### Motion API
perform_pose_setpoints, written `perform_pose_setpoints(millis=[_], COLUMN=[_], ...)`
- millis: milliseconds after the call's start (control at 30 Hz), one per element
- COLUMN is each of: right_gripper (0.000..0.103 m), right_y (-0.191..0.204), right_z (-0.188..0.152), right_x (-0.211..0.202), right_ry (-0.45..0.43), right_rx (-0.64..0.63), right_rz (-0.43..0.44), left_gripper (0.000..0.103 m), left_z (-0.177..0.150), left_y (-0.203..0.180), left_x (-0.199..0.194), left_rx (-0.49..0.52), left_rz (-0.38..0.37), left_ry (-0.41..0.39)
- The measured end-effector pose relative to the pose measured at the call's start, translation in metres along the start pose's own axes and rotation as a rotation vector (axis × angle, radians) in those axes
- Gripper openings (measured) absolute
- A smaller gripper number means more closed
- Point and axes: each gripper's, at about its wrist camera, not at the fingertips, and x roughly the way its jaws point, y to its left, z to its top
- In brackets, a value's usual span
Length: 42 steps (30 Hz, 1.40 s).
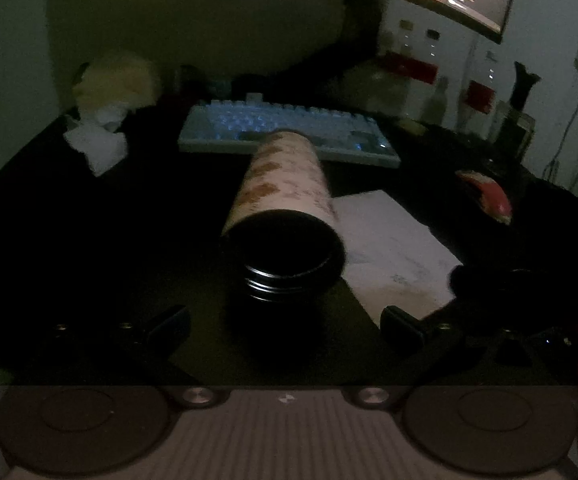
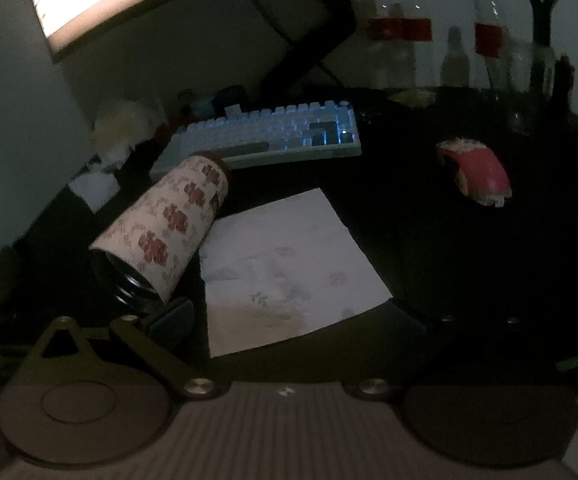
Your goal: Clean container
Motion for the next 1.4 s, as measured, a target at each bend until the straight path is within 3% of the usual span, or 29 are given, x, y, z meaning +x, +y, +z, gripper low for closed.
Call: perform_pose_setpoints(millis=[267, 800, 1400], right_gripper=[0.103, 0.103, 0.103], right_y=[-0.003, -0.002, 0.001], right_z=[-0.005, -0.012, -0.013], right_x=[0.014, 0.028, 0.024], right_ry=[0.033, 0.096, 0.083], right_rx=[-0.023, -0.052, -0.028], right_rz=[-0.025, -0.001, 0.004], left_gripper=[0.103, 0.103, 0.103], left_z=[-0.002, -0.001, -0.001], left_y=[-0.006, 0.007, 0.006], left_x=[0.001, 0.010, 0.010], left_rx=[0.042, -0.001, 0.004], left_rz=[0.031, 0.051, 0.050], left_ry=[0.015, 0.053, 0.052])
